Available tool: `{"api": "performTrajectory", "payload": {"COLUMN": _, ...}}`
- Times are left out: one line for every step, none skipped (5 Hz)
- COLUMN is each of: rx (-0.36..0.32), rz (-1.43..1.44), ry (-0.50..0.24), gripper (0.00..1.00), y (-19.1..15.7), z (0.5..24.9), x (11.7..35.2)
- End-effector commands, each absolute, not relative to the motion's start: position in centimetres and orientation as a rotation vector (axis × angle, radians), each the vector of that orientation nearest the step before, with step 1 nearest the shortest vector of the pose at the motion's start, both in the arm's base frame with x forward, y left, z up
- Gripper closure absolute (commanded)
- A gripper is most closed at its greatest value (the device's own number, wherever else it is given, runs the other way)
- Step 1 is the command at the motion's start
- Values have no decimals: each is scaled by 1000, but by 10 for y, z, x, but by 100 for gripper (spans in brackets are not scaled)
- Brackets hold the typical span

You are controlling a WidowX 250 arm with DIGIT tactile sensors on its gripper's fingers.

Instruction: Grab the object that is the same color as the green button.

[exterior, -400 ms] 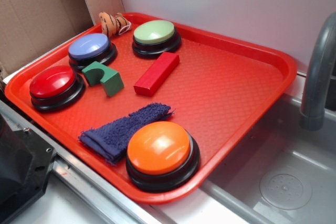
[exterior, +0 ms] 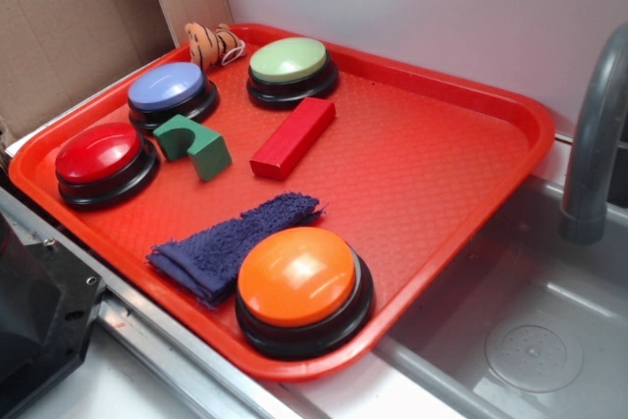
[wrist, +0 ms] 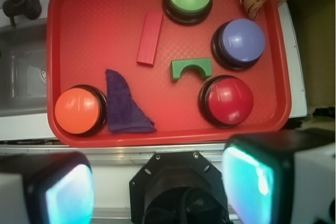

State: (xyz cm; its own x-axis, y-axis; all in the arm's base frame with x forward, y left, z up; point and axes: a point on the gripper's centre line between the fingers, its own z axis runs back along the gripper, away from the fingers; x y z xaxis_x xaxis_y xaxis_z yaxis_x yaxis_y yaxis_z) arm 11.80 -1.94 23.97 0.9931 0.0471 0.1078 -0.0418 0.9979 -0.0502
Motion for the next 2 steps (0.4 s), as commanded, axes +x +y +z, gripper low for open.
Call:
{"api": "performTrajectory", "payload": {"rx": -119, "rz": 536, "ry": -166, "gripper": 0, "y": 3, "z": 211, "x": 159}}
{"api": "performTrajectory", "payload": {"rx": -118, "rz": 789, "ry": -148, "gripper": 0, "y": 15, "z": 185, "x": 181}}
